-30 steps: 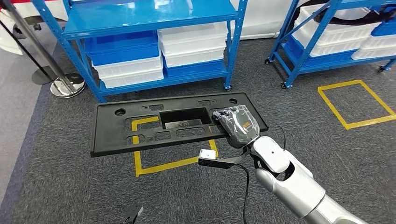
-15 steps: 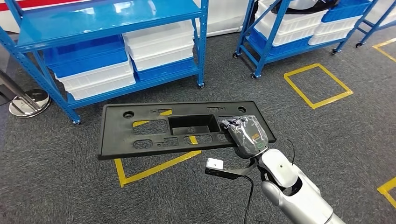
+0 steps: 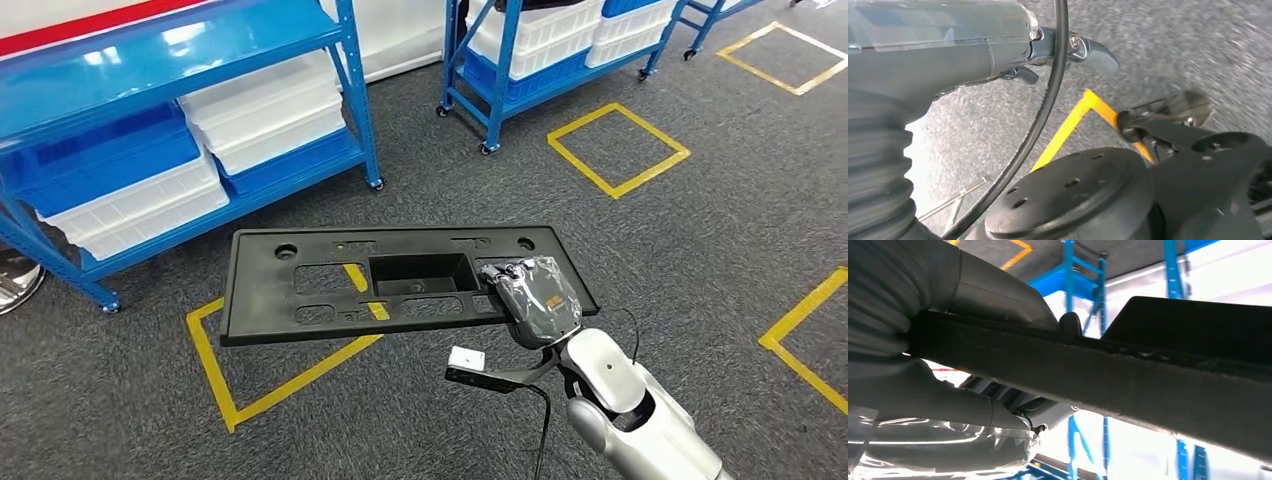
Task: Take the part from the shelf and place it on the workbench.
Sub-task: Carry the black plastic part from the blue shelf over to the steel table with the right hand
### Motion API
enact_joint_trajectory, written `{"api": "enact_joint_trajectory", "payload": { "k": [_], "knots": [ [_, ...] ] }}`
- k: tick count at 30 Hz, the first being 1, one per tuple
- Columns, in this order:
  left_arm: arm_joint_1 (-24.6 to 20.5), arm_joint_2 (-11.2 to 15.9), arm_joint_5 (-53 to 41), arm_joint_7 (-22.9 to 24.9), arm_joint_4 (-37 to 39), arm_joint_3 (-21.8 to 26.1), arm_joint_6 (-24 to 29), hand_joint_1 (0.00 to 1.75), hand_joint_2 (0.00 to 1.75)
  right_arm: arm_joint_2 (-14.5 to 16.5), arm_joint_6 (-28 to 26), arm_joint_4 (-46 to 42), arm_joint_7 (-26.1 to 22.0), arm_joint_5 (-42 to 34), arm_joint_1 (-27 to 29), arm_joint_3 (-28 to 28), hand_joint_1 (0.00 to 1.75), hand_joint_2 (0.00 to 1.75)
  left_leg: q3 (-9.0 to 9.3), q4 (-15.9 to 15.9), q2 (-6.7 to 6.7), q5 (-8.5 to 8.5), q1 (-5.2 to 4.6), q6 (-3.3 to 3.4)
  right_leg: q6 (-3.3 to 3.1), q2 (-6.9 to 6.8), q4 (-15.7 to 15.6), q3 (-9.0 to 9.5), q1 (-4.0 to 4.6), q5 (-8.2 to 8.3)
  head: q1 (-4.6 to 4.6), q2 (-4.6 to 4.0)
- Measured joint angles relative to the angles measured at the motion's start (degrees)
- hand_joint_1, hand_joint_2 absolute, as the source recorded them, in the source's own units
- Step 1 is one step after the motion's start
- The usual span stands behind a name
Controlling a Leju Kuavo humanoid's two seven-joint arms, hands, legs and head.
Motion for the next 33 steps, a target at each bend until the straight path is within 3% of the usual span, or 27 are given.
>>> {"api": "enact_joint_trajectory", "payload": {
  "k": [1,2,3,4,6,8,11,13,15,16,17,18,19,21,23,24,26,28,29,31,32,33],
  "knots": [
    [-0.1,-0.03,0.01,-0.02,-0.01,-0.01,-0.13,0.0,1.75,-0.01,0.01,-0.02,0.01,0.0,0.18,-0.01,1.75,1.75,-1.0,3.11,-0.38,-1.11,-0.24,0.16,-0.15,0.69,0.04,0.02,0.26,-0.01,0.0,0.0],
    [-0.16,-0.05,0.01,-0.02,-0.01,-0.02,-0.22,0.0,1.75,-0.01,0.01,-0.03,0.01,0.02,0.37,-0.01,1.75,1.75,-1.22,4.46,-0.59,-1.14,-0.45,0.38,-0.22,1.44,0.1,0.05,0.51,-0.02,0.0,0.0],
    [-0.2,-0.06,0.0,0.04,-0.01,-0.03,-0.3,0.0,1.75,-0.01,0.01,-0.04,-0.02,0.03,0.54,-0.01,1.75,1.75,-0.57,3.68,-0.79,-0.03,-0.61,0.65,-0.25,2.27,0.21,0.09,0.72,-0.03,0.0,0.0],
    [-0.17,-0.07,-0.02,0.16,0.0,-0.05,-0.3,0.0,1.75,-0.01,0.01,-0.1,-0.04,0.05,0.66,-0.01,1.75,1.75,0.8,0.94,-1.27,2.01,-0.67,0.97,-0.25,3.12,0.38,0.13,0.88,-0.07,0.0,0.0],
    [0.0,-0.07,-0.05,0.42,0.06,-0.08,-0.15,0.0,1.75,-0.01,0.01,-0.26,-0.03,0.08,0.7,-0.02,1.75,1.75,3.44,-5.49,-3.9,5.48,-0.52,1.51,-0.16,4.68,0.94,-0.25,1.05,-0.12,0.01,0.0],
    [0.1,-0.09,-0.08,0.6,0.14,-0.11,-0.02,0.0,1.75,-0.01,-0.01,-0.5,0.06,0.16,0.79,-0.09,1.75,1.75,4.58,-9.14,-5.95,5.72,-0.4,1.69,0.31,5.99,1.49,-1.31,0.92,0.15,0.02,0.0],
    [-0.06,-0.22,-0.42,0.85,0.15,-0.38,0.04,0.0,1.75,-0.01,-0.04,-1.07,0.12,0.43,1.71,-0.57,1.75,1.75,5.08,-10.92,-4.72,5.35,-0.18,2.25,1.35,7.64,1.42,-2.4,0.86,0.92,0.01,0.0],
    [-0.13,-0.17,-0.72,1.0,0.28,-0.72,0.05,0.0,1.75,0.13,-0.05,-1.47,0.08,0.6,2.25,-1.04,1.75,1.75,5.67,-11.77,-3.26,5.78,0.21,2.67,1.95,5.57,3.35,-3.37,1.1,-0.08,0.05,0.0],
    [-0.05,-0.05,-0.93,1.15,0.42,-1.09,0.07,0.0,1.75,0.44,-0.07,-1.88,0.09,0.74,2.68,-1.42,1.75,1.75,6.11,-12.14,-1.65,5.84,0.17,2.83,2.62,1.81,9.36,-6.33,0.82,-2.86,0.09,0.0],
    [-0.01,-0.09,-1.09,1.26,0.43,-1.31,0.05,0.0,1.75,0.59,-0.1,-2.1,0.17,0.8,3.11,-1.64,1.75,1.75,6.19,-12.17,-0.81,5.78,0.12,2.85,2.91,0.75,12.64,-8.07,0.53,-3.99,0.08,0.0],
    [0.0,-0.06,-1.34,1.44,0.43,-1.51,0.02,0.0,1.75,0.72,-0.12,-2.37,0.24,0.86,3.76,-1.92,1.75,1.75,6.27,-12.17,-0.1,5.66,0.09,2.85,3.12,0.2,14.66,-9.2,0.29,-4.26,0.08,0.0],
    [-0.04,-0.04,-1.67,1.71,0.43,-1.7,-0.03,0.0,1.75,0.79,-0.15,-2.68,0.3,0.92,4.5,-2.27,1.75,1.75,6.43,-12.17,0.62,5.49,0.09,2.81,3.25,-0.12,14.69,-9.31,0.09,-3.51,0.09,0.0],
    [-0.12,-0.03,-2.06,2.06,0.43,-1.9,-0.08,0.0,1.75,0.82,-0.17,-3.01,0.33,1.01,5.15,-2.6,1.75,1.75,6.68,-12.17,1.31,5.28,0.09,2.74,3.28,-0.54,12.57,-8.28,-0.04,-1.86,0.08,0.0],
    [-0.33,-0.02,-3.09,2.9,0.43,-2.49,-0.13,0.0,1.75,0.84,-0.24,-3.8,0.32,1.24,6.07,-3.25,1.75,1.75,7.29,-12.22,2.58,4.69,-0.08,2.4,3.02,-2.7,5.63,-4.6,0.26,1.3,0.08,0.0],
    [-0.62,0.02,-4.5,3.98,0.43,-3.32,-0.12,0.0,1.75,0.87,-0.47,-4.72,0.32,1.55,6.83,-3.93,1.75,1.75,7.73,-12.4,3.73,4.12,-0.46,1.83,2.27,-4.59,1.41,-2.39,0.93,1.8,0.07,0.0],
    [-0.86,0.05,-5.3,4.69,0.43,-3.85,-0.12,0.0,1.75,0.88,-0.62,-5.18,0.37,1.7,7.42,-4.32,1.75,1.75,7.96,-12.67,4.34,3.92,-0.64,1.54,1.87,-4.68,1.04,-2.18,1.22,1.34,0.06,0.0],
    [-1.45,0.1,-6.77,6.28,0.43,-5.11,-0.13,0.0,1.75,0.89,-0.88,-6.2,0.45,2.11,9.03,-5.1,1.75,1.75,8.91,-13.08,4.84,3.39,-0.78,1.04,1.13,-3.44,0.39,-1.82,1.0,1.2,0.05,0.0],
    [-2.01,0.11,-7.7,7.28,0.42,-6.29,-0.17,0.0,1.75,0.77,-1.07,-7.18,0.5,2.49,10.57,-5.65,1.75,1.75,8.68,-10.87,2.98,1.52,-0.74,0.71,0.43,-2.23,-0.29,-1.17,0.66,1.22,0.04,0.0],
    [-2.27,0.13,-7.98,7.47,0.41,-6.74,-0.28,0.0,1.75,0.67,-1.15,-7.6,0.51,2.67,11.24,-5.79,1.75,1.75,7.54,-7.87,1.58,-0.16,-0.72,0.68,0.1,-1.67,-0.47,-0.94,0.59,1.2,0.04,0.0],
    [-2.77,0.12,-8.34,7.63,0.38,-7.47,-0.63,0.0,1.75,0.48,-1.17,-8.23,0.67,2.94,12.56,-6.1,1.75,1.75,4.34,-0.5,0.33,-3.33,-0.94,0.76,-0.43,-0.33,-0.45,-0.74,0.78,1.01,0.05,0.0],
    [-2.95,0.13,-8.48,7.66,0.33,-7.77,-0.79,0.0,1.75,0.47,-1.19,-8.51,0.75,3.06,13.32,-6.21,1.75,1.75,3.29,1.95,0.13,-3.76,-1.11,0.82,-0.53,0.46,-0.38,-0.6,0.89,0.89,0.04,0.0],
    [-3.08,0.12,-8.62,7.67,0.28,-8.09,-0.88,0.0,1.75,0.47,-1.19,-8.78,0.83,3.13,14.03,-6.31,1.75,1.75,3.1,2.41,0.01,-2.99,-1.26,0.92,-0.57,1.28,-0.28,-0.45,0.97,0.78,0.05,0.0]
  ]
}}
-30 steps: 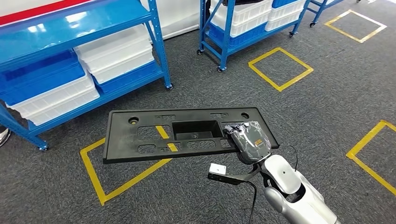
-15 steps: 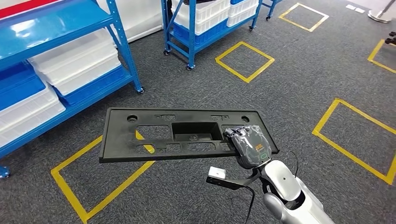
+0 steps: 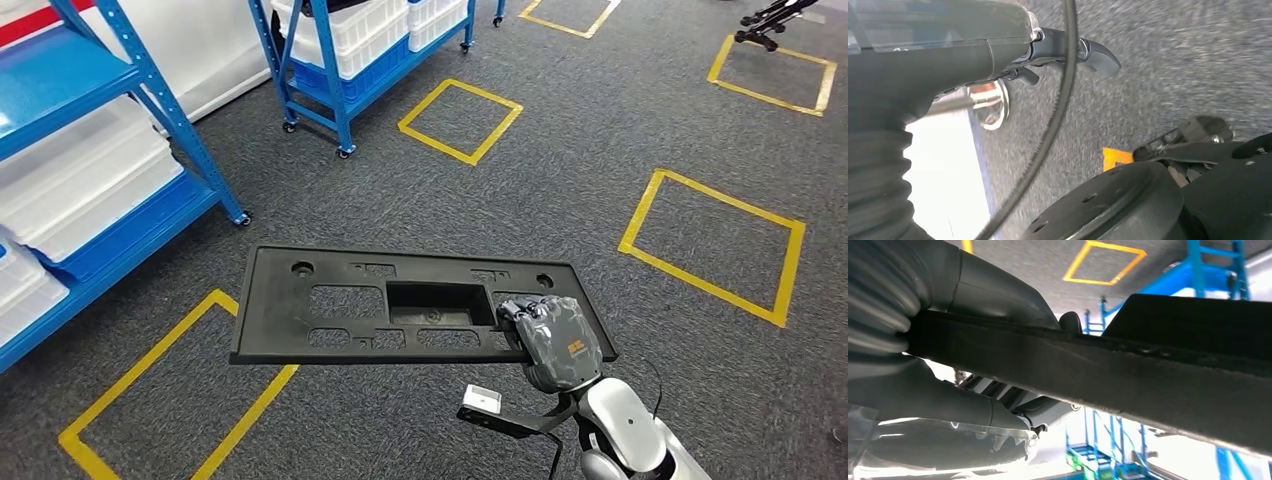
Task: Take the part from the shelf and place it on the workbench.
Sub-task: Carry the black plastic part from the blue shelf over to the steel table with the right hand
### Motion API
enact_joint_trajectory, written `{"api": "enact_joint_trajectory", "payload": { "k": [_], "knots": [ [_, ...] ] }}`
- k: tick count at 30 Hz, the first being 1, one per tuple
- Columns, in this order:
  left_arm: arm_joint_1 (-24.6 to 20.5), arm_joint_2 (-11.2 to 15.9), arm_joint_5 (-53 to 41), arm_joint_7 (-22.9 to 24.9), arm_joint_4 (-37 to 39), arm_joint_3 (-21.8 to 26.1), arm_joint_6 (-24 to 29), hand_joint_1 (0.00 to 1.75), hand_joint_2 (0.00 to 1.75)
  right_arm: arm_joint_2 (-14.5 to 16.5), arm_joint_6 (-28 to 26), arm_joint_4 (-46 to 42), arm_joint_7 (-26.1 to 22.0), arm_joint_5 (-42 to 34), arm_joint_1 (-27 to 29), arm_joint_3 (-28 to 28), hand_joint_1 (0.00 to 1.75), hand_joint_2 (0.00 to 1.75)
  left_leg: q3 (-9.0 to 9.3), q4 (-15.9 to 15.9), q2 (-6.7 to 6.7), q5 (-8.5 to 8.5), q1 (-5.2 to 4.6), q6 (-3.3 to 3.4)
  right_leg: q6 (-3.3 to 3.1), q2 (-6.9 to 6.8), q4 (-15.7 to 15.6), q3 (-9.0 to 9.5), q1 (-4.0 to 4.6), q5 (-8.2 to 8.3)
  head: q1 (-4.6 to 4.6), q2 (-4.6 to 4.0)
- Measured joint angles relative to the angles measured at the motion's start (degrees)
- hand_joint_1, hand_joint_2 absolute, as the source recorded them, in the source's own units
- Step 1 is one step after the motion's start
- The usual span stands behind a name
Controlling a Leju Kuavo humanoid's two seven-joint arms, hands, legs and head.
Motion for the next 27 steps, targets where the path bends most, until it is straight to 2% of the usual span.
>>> {"api": "enact_joint_trajectory", "payload": {
  "k": [1,2,3,4,5,6,8,9,10,12,13,14,15,16,17,19,20,21,22,23,24,25,26,27],
  "knots": [
    [-0.07,-0.01,-0.16,0.02,-0.04,-0.31,-0.01,0.0,1.75,0.0,-0.01,-0.26,0.01,0.05,0.59,-0.05,1.75,1.75,0.62,-1.54,-0.2,1.88,-0.09,0.13,0.03,0.86,0.15,0.18,0.06,-0.13,-0.01,0.0],
    [-0.1,-0.02,-0.34,0.08,-0.07,-0.62,0.03,0.0,1.75,0.0,-0.02,-0.53,0.02,0.08,1.02,-0.09,1.75,1.75,1.73,-4.66,-0.87,4.42,-0.08,0.3,0.13,1.73,0.38,0.31,0.08,-0.29,-0.01,0.0],
    [-0.1,-0.08,-0.48,0.14,-0.07,-0.9,0.1,0.0,1.75,0.0,-0.04,-0.75,0.04,0.11,1.28,-0.17,1.75,1.75,2.66,-7.51,-2.21,6.35,-0.02,0.44,0.31,2.55,0.67,0.28,0.12,-0.39,0.0,0.0],
    [-0.1,-0.14,-0.57,0.2,-0.07,-1.13,0.18,0.0,1.75,0.0,-0.05,-0.93,0.07,0.17,1.44,-0.26,1.75,1.75,3.45,-10.08,-3.51,7.59,0.1,0.52,0.55,3.38,1.02,0.03,0.12,-0.39,-0.01,0.0],
    [-0.11,-0.2,-0.69,0.26,-0.08,-1.35,0.27,0.0,1.75,0.0,-0.04,-1.13,0.12,0.28,1.56,-0.36,1.75,1.75,3.92,-11.85,-4.57,7.81,0.16,0.58,0.87,4.09,1.32,-0.44,0.06,-0.26,0.0,0.0],
    [-0.16,-0.26,-0.84,0.32,-0.11,-1.58,0.37,0.0,1.75,0.0,-0.02,-1.27,0.18,0.42,1.69,-0.45,1.75,1.75,4.07,-12.61,-5.03,7.26,0.16,0.7,1.24,4.76,1.5,-1.03,-0.02,0.0,-0.01,0.0],
    [-0.31,-0.4,-1.27,0.48,-0.31,-1.99,0.74,0.0,1.75,0.02,0.09,-1.5,0.26,0.76,2.07,-0.54,1.75,1.75,4.53,-14.11,-4.12,6.82,0.24,1.31,1.96,5.63,1.58,-1.95,-0.12,0.5,-0.01,0.0],
    [-0.38,-0.49,-1.48,0.57,-0.43,-2.15,0.99,0.0,1.75,0.1,0.14,-1.6,0.28,0.87,2.24,-0.55,1.75,1.75,4.74,-14.55,-3.57,6.95,0.34,1.74,2.27,4.95,1.99,-2.31,0.02,0.35,0.0,0.0],
    [-0.41,-0.57,-1.63,0.67,-0.54,-2.29,1.22,0.0,1.75,0.18,0.19,-1.67,0.29,0.93,2.33,-0.55,1.75,1.75,4.99,-14.89,-2.92,7.19,0.42,2.15,2.58,3.62,3.3,-2.98,0.13,-0.3,0.01,0.0],
    [-0.47,-0.64,-1.78,1.22,-0.79,-2.58,1.5,0.0,1.75,0.45,0.56,-1.74,0.41,0.82,2.16,-0.49,1.75,1.75,5.34,-15.21,-1.58,7.39,0.33,2.62,3.16,0.25,9.02,-5.81,0.03,-2.85,0.03,0.0],
    [-0.6,-0.64,-1.79,1.73,-0.98,-2.74,1.56,0.0,1.75,0.58,0.85,-1.67,0.54,0.68,1.94,-0.43,1.75,1.75,5.37,-15.2,-0.86,7.36,0.24,2.69,3.39,-0.64,12.51,-7.68,-0.17,-4.06,0.02,0.0],
    [-0.85,-0.64,-1.87,2.36,-1.26,-2.9,1.58,0.0,1.75,0.74,1.17,-1.52,0.68,0.41,1.66,-0.36,1.75,1.75,5.43,-15.19,-0.18,7.27,0.18,2.7,3.51,-1.07,15.08,-9.17,-0.32,-4.54,0.03,0.0],
    [-1.28,-0.63,-2.09,3.14,-1.62,-3.09,1.55,0.0,1.75,0.86,1.43,-1.31,0.81,-0.04,1.32,-0.3,1.75,1.75,5.55,-15.18,0.53,7.13,0.15,2.68,3.53,-1.28,15.9,-9.81,-0.39,-4.03,0.03,0.0],
    [-1.78,-0.63,-2.4,3.98,-2.06,-3.27,1.44,0.0,1.75,0.9,1.6,-1.08,0.86,-0.57,0.88,-0.22,1.75,1.75,5.75,-15.18,1.21,6.96,0.14,2.65,3.43,-1.46,14.62,-9.34,-0.37,-2.55,0.03,0.0],
    [-2.3,-0.63,-2.8,4.8,-2.56,-3.4,1.31,0.0,1.75,0.92,1.73,-0.88,0.89,-1.15,0.36,-0.14,1.75,1.75,6.06,-15.19,1.89,6.71,0.12,2.62,3.17,-1.92,11.37,-7.82,-0.24,-0.32,0.03,0.0],
    [-3.23,-0.63,-3.66,6.22,-3.65,-3.5,1.16,0.0,1.75,0.95,1.93,-0.64,0.89,-2.13,-0.84,0.08,1.75,1.75,6.49,-15.3,3.12,6.17,0.0,2.41,2.22,-4.23,4.43,-4.35,0.64,2.39,0.03,0.0],
    [-3.77,-0.62,-4.11,6.73,-4.16,-3.49,1.22,0.0,1.75,0.97,2.05,-0.56,0.87,-2.53,-1.49,0.24,1.75,1.75,6.52,-15.37,3.68,5.96,-0.1,2.23,1.62,-5.24,2.19,-3.31,1.12,2.67,0.02,0.0],
    [-4.49,-0.6,-4.59,7.16,-4.75,-3.43,1.22,0.0,1.75,0.99,2.19,-0.43,0.81,-3.01,-2.13,0.45,1.75,1.75,6.45,-15.51,4.27,5.81,-0.18,2.02,1.13,-5.74,1.32,-3.02,1.6,2.25,0.02,0.0],
    [-5.41,-0.51,-5.01,7.52,-5.32,-3.3,1.09,0.0,1.75,1.01,2.32,-0.25,0.7,-3.58,-2.77,0.68,1.75,1.75,6.44,-15.66,4.87,5.71,-0.27,1.81,0.75,-5.46,0.92,-3.04,1.88,2.13,0.03,0.0],
    [-6.5,-0.39,-5.46,7.94,-5.94,-3.02,0.7,0.0,1.75,1.01,2.45,-0.02,0.47,-4.29,-3.44,0.92,1.75,1.75,6.49,-15.87,5.35,5.42,-0.31,1.55,0.41,-4.79,0.51,-2.97,1.69,2.1,0.02,0.0],
    [-7.67,-0.16,-5.9,8.34,-6.56,-2.57,0.11,0.0,1.75,1.01,2.55,0.23,0.17,-5.03,-4.16,1.21,1.75,1.75,6.63,-15.68,4.94,5.02,-0.32,1.3,0.19,-4.14,0.08,-2.81,1.57,2.23,0.02,0.0],
    [-8.74,0.08,-6.33,8.69,-7.11,-1.99,-0.53,0.0,1.75,0.98,2.67,0.53,-0.12,-5.72,-5.03,1.57,1.75,1.75,6.26,-14.4,3.77,4.18,-0.3,1.06,-0.05,-3.53,-0.35,-2.57,1.33,2.36,0.01,0.0],
    [-9.61,0.36,-6.81,8.98,-7.56,-1.34,-1.07,0.0,1.75,0.95,2.78,0.82,-0.36,-6.26,-5.98,1.97,1.75,1.75,5.23,-11.86,2.19,2.88,-0.24,0.84,-0.29,-2.87,-0.73,-2.3,1.09,2.47,0.0,0.0],
    [-10.18,0.6,-7.29,9.14,-7.93,-0.69,-1.44,0.0,1.75,0.92,2.84,1.09,-0.46,-6.58,-6.83,2.38,1.75,1.75,3.39,-8.03,0.48,1.38,-0.11,0.75,-0.45,-2.22,-0.85,-2.16,1.08,2.46,0.0,0.0]
  ]
}}
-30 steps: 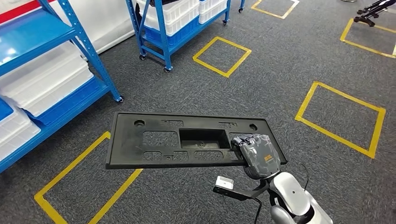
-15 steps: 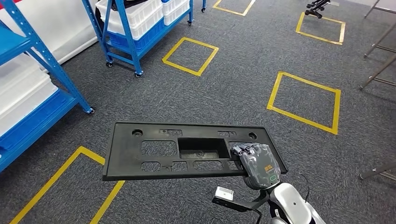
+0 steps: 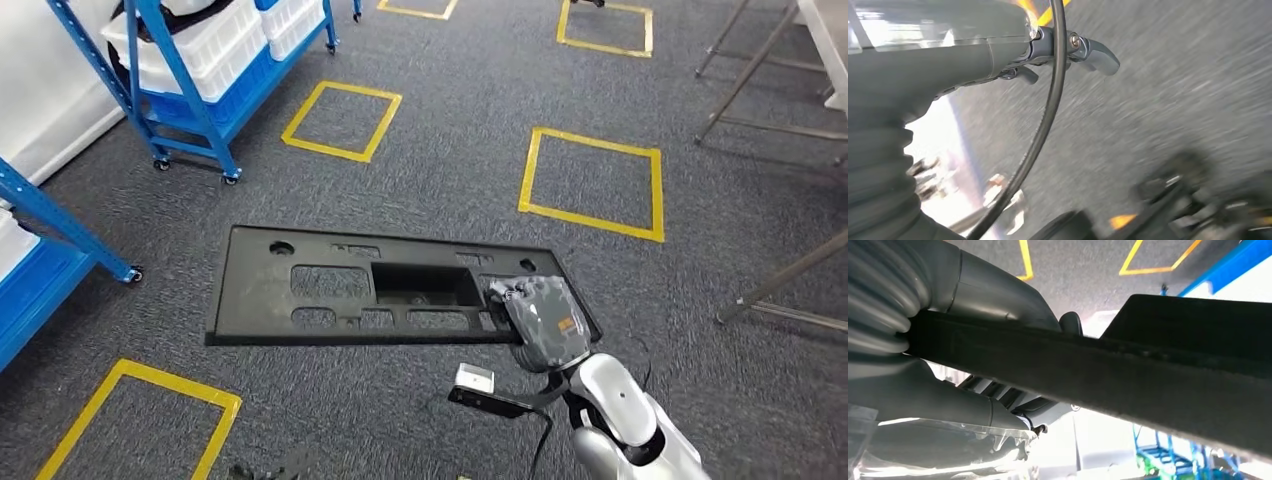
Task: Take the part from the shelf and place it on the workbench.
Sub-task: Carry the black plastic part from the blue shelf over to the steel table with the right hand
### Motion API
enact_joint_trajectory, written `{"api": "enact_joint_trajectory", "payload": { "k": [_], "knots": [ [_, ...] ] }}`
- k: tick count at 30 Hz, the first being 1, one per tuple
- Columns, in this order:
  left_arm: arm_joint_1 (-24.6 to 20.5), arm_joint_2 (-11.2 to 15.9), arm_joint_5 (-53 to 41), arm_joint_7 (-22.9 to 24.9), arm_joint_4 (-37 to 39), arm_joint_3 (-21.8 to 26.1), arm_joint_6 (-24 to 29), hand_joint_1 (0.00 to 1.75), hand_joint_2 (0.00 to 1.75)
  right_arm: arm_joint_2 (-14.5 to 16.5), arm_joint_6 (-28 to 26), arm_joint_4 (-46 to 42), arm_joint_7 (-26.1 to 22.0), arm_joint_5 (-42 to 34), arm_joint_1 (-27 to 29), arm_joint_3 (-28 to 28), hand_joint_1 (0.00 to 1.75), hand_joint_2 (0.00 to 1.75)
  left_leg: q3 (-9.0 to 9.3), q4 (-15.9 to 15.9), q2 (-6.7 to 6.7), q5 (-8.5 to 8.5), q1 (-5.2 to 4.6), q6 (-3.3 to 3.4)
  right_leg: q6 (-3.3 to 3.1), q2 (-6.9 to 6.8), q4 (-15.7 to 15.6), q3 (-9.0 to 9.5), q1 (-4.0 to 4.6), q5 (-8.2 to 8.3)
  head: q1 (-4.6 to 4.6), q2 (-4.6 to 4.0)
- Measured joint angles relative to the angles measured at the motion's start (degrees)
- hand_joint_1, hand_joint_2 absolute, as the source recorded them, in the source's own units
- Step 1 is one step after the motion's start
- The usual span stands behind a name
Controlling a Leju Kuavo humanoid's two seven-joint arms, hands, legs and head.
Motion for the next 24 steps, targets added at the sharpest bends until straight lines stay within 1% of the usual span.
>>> {"api": "enact_joint_trajectory", "payload": {
  "k": [1,2,3,4,5,6,7,8,9,10,11,12,13,14,15,16,17,18,19,20,21,22,23,24],
  "knots": [
    [-0.3,0.18,-0.47,0.08,-0.32,0.59,-0.23,0.0,1.75,-0.03,0.05,0.29,-0.02,-0.21,-0.66,0.38,1.75,1.75,-2.45,4.32,-0.96,-1.53,0.15,-0.09,-0.16,0.74,0.03,0.07,-0.04,-0.05,-0.01,0.0],
    [-0.41,0.34,-0.95,0.11,-0.58,1.13,-0.34,0.0,1.75,-0.04,0.05,0.53,-0.01,-0.32,-1.02,0.69,1.75,1.75,-4.78,7.83,-1.34,-2.32,0.3,-0.19,-0.24,1.57,0.1,0.14,-0.06,-0.14,0.0,0.0],
    [-0.4,0.44,-1.43,0.14,-0.85,1.64,-0.45,0.0,1.75,-0.04,0.05,0.77,0.0,-0.38,-1.17,0.98,1.75,1.75,-6.46,9.64,-1.49,-1.99,0.47,-0.31,-0.24,2.48,0.25,0.24,-0.09,-0.24,-0.01,0.0],
    [-0.32,0.55,-1.85,0.17,-1.05,2.14,-0.47,0.0,1.75,-0.05,0.04,0.99,0.01,-0.44,-1.21,1.23,1.75,1.75,-7.17,9.18,-1.57,-0.33,0.68,-0.44,-0.15,3.43,0.47,0.33,-0.16,-0.39,-0.01,0.0],
    [-0.25,0.65,-2.23,0.21,-1.25,2.61,-0.46,0.0,1.75,-0.05,0.04,1.17,0.02,-0.46,-1.23,1.42,1.75,1.75,-6.93,6.66,-1.86,2.34,0.9,-0.57,0.03,4.35,0.8,0.41,-0.24,-0.59,0.0,0.0],
    [-0.2,0.78,-2.5,0.23,-1.41,3.02,-0.45,0.0,1.75,-0.07,0.03,1.29,0.04,-0.51,-1.27,1.54,1.75,1.75,-6.13,3.16,-2.92,5.06,1.17,-0.67,0.27,5.18,1.2,0.35,-0.37,-0.84,0.0,0.0],
    [-0.22,0.92,-2.7,0.26,-1.53,3.37,-0.47,0.0,1.75,-0.09,0.06,1.4,0.02,-0.64,-1.47,1.63,1.75,1.75,-5.35,-0.08,-4.33,6.97,1.37,-0.73,0.56,5.93,1.67,0.11,-0.45,-1.01,0.01,0.0],
    [-0.27,1.06,-2.92,0.32,-1.68,3.75,-0.52,0.0,1.75,-0.11,0.17,1.51,-0.09,-0.89,-1.83,1.79,1.75,1.75,-4.9,-2.29,-5.58,8.05,1.52,-0.65,0.89,6.59,2.06,-0.28,-0.57,-1.04,0.01,0.0],
    [-0.3,1.22,-3.1,0.43,-1.84,4.28,-0.64,0.0,1.75,-0.13,0.41,1.71,-0.32,-1.31,-2.44,2.08,1.75,1.75,-4.79,-3.37,-6.44,8.3,1.54,-0.49,1.26,7.28,2.26,-0.74,-0.74,-0.91,0.01,0.0],
    [-0.3,1.39,-3.34,0.49,-2.01,5.02,-0.87,0.0,1.75,-0.13,0.82,2.06,-0.67,-1.9,-3.36,2.54,1.75,1.75,-4.84,-3.7,-6.33,8.26,1.45,-0.25,1.7,8.02,2.25,-1.11,-0.9,-0.63,0.01,0.0],
    [-0.28,1.57,-3.6,0.45,-2.27,6.04,-1.2,0.0,1.75,-0.13,1.39,2.62,-1.08,-2.65,-4.53,3.15,1.75,1.75,-4.8,-3.97,-5.67,8.49,1.48,0.14,2.15,8.75,2.07,-1.36,-0.98,-0.31,0.01,0.0],
    [-0.26,1.85,-3.88,0.28,-2.55,7.21,-1.62,0.0,1.75,-0.13,2.01,3.37,-1.48,-3.49,-5.87,3.8,1.75,1.75,-4.6,-4.36,-4.95,8.77,1.49,0.5,2.47,8.58,2.09,-1.53,-0.98,-0.24,0.02,0.0],
    [-0.19,2.12,-4.22,-0.06,-2.82,8.4,-2.11,0.0,1.75,-0.13,2.62,4.25,-1.82,-4.36,-7.4,4.49,1.75,1.75,-4.37,-4.76,-4.23,9.08,1.54,0.87,2.71,7.48,2.73,-1.92,-0.88,-0.63,0.02,0.0],
    [0.0,2.5,-4.59,-0.43,-3.09,9.63,-2.48,0.0,1.75,-0.13,3.09,5.26,-2.07,-5.21,-9.11,5.25,1.75,1.75,-4.19,-5.16,-3.53,9.36,1.59,1.2,2.88,5.79,4.54,-2.81,-0.81,-1.66,0.03,0.0],
    [0.37,2.9,-4.93,-0.77,-3.32,10.78,-2.69,0.0,1.75,-0.01,3.39,6.26,-2.24,-5.95,-10.76,6.07,1.75,1.75,-4.08,-5.36,-2.83,9.5,1.52,1.38,3.0,3.72,7.51,-4.22,-0.9,-3.21,0.03,0.0],
    [0.96,3.25,-5.28,-1.08,-3.57,11.94,-2.71,0.0,1.75,0.13,3.55,7.23,-2.34,-6.64,-12.3,6.93,1.75,1.75,-4.04,-5.45,-2.1,9.52,1.45,1.48,3.2,2.3,11.17,-6.01,-1.08,-4.89,0.03,0.0],
    [1.73,3.66,-5.58,-1.3,-3.82,13.19,-2.58,0.0,1.75,0.29,3.58,8.12,-2.43,-7.28,-13.52,7.79,1.75,1.75,-4.02,-5.47,-1.38,9.47,1.4,1.5,3.41,1.57,14.65,-7.74,-1.37,-6.12,0.02,0.0],
    [2.6,3.92,-5.89,-1.47,-4.15,14.46,-2.41,0.0,1.75,0.44,3.57,8.86,-2.51,-7.84,-14.38,8.59,1.75,1.75,-3.97,-5.47,-0.7,9.38,1.39,1.46,3.6,1.16,16.69,-8.79,-1.66,-6.42,0.02,0.0],
    [3.5,4.19,-6.18,-1.56,-4.51,15.77,-2.2,0.0,1.75,0.49,3.55,9.49,-2.61,-8.36,-15.04,9.35,1.75,1.75,-3.88,-5.46,-0.08,9.24,1.39,1.38,3.74,0.88,16.7,-8.84,-1.93,-5.7,0.03,0.0],
    [4.35,4.39,-6.43,-1.61,-4.89,17.02,-1.98,0.0,1.75,0.5,3.55,9.98,-2.71,-8.8,-15.68,10.05,1.75,1.75,-3.72,-5.46,0.45,9.07,1.4,1.25,3.82,0.55,14.57,-7.77,-2.16,-4.11,0.03,0.0],
    [5.08,4.52,-6.67,-1.65,-5.3,18.24,-1.74,0.0,1.75,0.5,3.56,10.44,-2.81,-9.27,-16.39,10.72,1.75,1.75,-3.49,-5.46,0.93,8.86,1.41,1.07,3.78,-0.16,10.78,-5.8,-2.27,-2.1,0.03,0.0],
    [5.68,4.69,-6.87,-1.69,-5.66,19.39,-1.54,0.0,1.75,0.5,3.6,10.86,-2.89,-9.78,-17.21,11.28,1.75,1.75,-3.29,-5.47,1.35,8.62,1.31,0.82,3.69,-1.43,7.06,-3.76,-2.04,-0.8,0.03,0.0],
    [6.19,4.83,-7.1,-1.73,-6.0,20.48,-1.5,0.0,1.75,0.5,3.69,11.23,-2.97,-10.36,-18.1,11.77,1.75,1.75,-3.14,-5.46,1.75,8.38,1.21,0.51,3.45,-2.47,4.03,-2.2,-1.71,-0.06,0.03,0.0],
    [6.62,5.0,-7.3,-1.76,-6.32,21.54,-1.54,0.0,1.75,0.5,3.86,11.6,-3.08,-10.98,-18.93,12.25,1.75,1.75,-3.02,-5.5,2.19,8.17,1.1,0.18,3.21,-3.22,2.24,-1.33,-1.34,0.05,0.03,0.0]
  ]
}}
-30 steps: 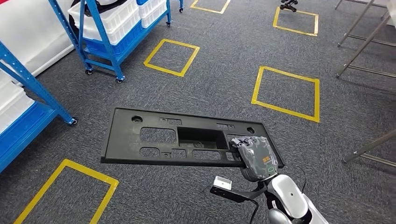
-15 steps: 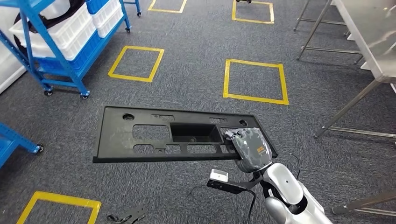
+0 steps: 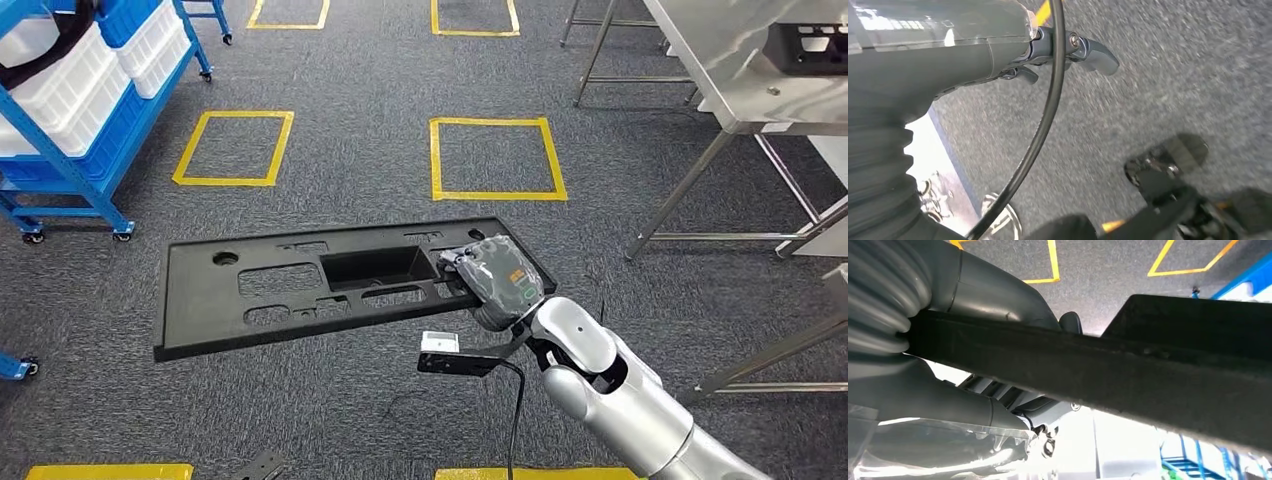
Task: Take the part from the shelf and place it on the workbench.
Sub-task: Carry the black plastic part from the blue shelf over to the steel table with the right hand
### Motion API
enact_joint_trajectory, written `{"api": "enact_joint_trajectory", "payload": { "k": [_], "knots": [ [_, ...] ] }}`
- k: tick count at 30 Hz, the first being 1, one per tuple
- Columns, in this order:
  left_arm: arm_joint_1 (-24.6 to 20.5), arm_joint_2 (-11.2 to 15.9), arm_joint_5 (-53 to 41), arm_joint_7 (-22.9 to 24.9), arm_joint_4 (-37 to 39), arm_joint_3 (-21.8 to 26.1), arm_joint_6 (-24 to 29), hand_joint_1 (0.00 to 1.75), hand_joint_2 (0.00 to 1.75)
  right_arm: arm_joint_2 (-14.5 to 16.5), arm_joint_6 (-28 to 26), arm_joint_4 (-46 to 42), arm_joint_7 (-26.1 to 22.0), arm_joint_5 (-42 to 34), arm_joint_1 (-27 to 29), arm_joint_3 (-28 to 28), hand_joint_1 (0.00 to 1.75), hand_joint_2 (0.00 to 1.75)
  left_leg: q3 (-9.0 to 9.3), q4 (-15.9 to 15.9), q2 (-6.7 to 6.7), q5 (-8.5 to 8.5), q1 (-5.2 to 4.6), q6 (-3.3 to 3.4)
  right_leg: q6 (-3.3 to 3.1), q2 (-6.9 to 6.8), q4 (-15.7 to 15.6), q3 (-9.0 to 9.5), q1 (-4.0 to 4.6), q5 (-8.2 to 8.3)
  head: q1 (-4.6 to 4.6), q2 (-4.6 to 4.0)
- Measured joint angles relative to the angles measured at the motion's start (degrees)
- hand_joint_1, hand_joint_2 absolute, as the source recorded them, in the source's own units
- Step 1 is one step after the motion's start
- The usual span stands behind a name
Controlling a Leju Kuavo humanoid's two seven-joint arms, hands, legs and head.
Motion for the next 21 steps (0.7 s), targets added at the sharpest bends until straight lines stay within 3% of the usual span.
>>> {"api": "enact_joint_trajectory", "payload": {
  "k": [1,3,5,7,8,9,10,12,14,16,18,19,21],
  "knots": [
    [0.32,0.13,-0.19,-0.01,-0.25,0.92,-0.14,0.0,1.75,0.0,0.23,0.34,-0.16,-0.54,-0.72,0.37,1.75,1.75,0.12,-0.1,0.48,-0.17,-0.1,-0.32,-0.26,-0.16,-0.49,0.18,0.39,-0.41,-0.01,0.0],
    [0.54,0.26,-0.67,0.01,-0.74,2.51,-0.61,0.0,1.75,-0.04,0.57,0.95,-0.59,-1.29,-1.67,1.02,1.75,1.75,0.58,-0.23,1.06,-0.61,0.04,-0.97,-0.89,1.0,-1.01,0.41,0.47,-0.51,-0.01,0.0],
    [0.37,0.37,-1.55,0.0,-1.02,3.92,-1.27,0.0,1.75,-0.4,0.63,1.48,-0.96,-1.79,-2.55,1.73,1.75,1.75,-0.08,1.98,-0.8,-2.1,0.32,-1.43,-1.67,1.95,-1.54,1.06,0.28,-0.54,-0.01,0.0],
    [0.42,0.78,-2.39,-0.11,-1.07,5.06,-2.06,0.0,1.75,-0.92,0.63,1.87,-1.15,-2.24,-3.47,2.48,1.75,1.75,-3.6,8.75,-3.2,-5.15,0.43,-1.56,-2.36,2.97,-1.73,1.51,0.29,-0.69,-0.02,0.0],
    [0.62,1.22,-2.61,-0.3,-1.07,5.52,-2.56,0.0,1.75,-1.06,0.64,2.03,-1.21,-2.39,-3.75,2.77,1.75,1.75,-5.88,12.6,-3.59,-6.47,0.41,-1.59,-2.61,3.62,-1.69,1.6,0.41,-0.79,-0.02,0.0],
    [0.92,1.86,-2.72,-0.59,-1.07,5.94,-3.11,0.0,1.75,-1.13,0.66,2.18,-1.27,-2.46,-3.89,3.0,1.75,1.75,-7.76,15.34,-3.72,-6.91,0.39,-1.6,-2.74,4.42,-1.6,1.7,0.55,-0.9,-0.02,0.0],
    [1.22,2.63,-2.74,-0.92,-1.07,6.34,-3.67,0.0,1.75,-1.16,0.68,2.33,-1.32,-2.48,-3.93,3.2,1.75,1.75,-8.71,16.07,-3.78,-6.17,0.38,-1.58,-2.81,5.26,-1.48,1.79,0.67,-0.99,-0.02,0.0],
    [1.63,4.28,-2.75,-1.35,-1.06,7.09,-4.77,0.0,1.75,-1.3,0.68,2.5,-1.41,-2.59,-4.03,3.48,1.75,1.75,-7.62,11.27,-4.61,-1.74,0.39,-1.36,-2.74,6.99,-1.04,1.94,0.75,-1.26,-0.02,0.0],
    [1.7,5.8,-2.8,-1.42,-1.01,7.74,-5.73,0.0,1.75,-1.6,0.67,2.54,-1.51,-2.87,-4.26,3.65,1.75,1.75,-5.14,4.5,-7.27,1.72,0.51,-1.01,-2.39,8.39,-0.42,1.81,0.7,-1.61,-0.02,0.0],
    [1.62,6.95,-3.58,-1.51,-0.92,8.32,-6.52,0.0,1.75,-1.85,0.71,2.55,-1.63,-3.13,-4.43,3.79,1.75,1.75,-4.09,1.91,-8.61,2.26,0.5,-0.62,-1.82,9.52,-0.14,1.39,0.49,-1.66,-0.02,0.0],
    [1.34,7.49,-5.78,-1.72,-0.84,8.62,-7.06,0.0,1.75,-1.92,0.78,2.56,-1.7,-3.21,-4.34,3.87,1.75,1.75,-3.87,1.42,-7.48,2.53,0.44,-0.05,-1.17,10.34,-0.29,1.09,0.27,-1.46,-0.02,0.0],
    [1.16,7.57,-7.17,-1.82,-0.81,8.63,-7.21,0.0,1.75,-1.92,0.79,2.55,-1.73,-3.18,-4.24,3.88,1.75,1.75,-3.69,1.05,-6.89,2.75,0.5,0.29,-0.89,9.83,-0.02,0.92,0.31,-1.69,-0.01,0.0],
    [0.96,7.44,-9.64,-1.87,-0.79,8.52,-7.25,0.0,1.75,-1.91,0.75,2.49,-1.74,-2.99,-4.06,3.88,1.75,1.75,-3.35,0.3,-5.67,3.15,0.67,0.9,-0.47,7.3,3.24,-0.63,0.45,-3.71,0.0,0.0]
  ]
}}
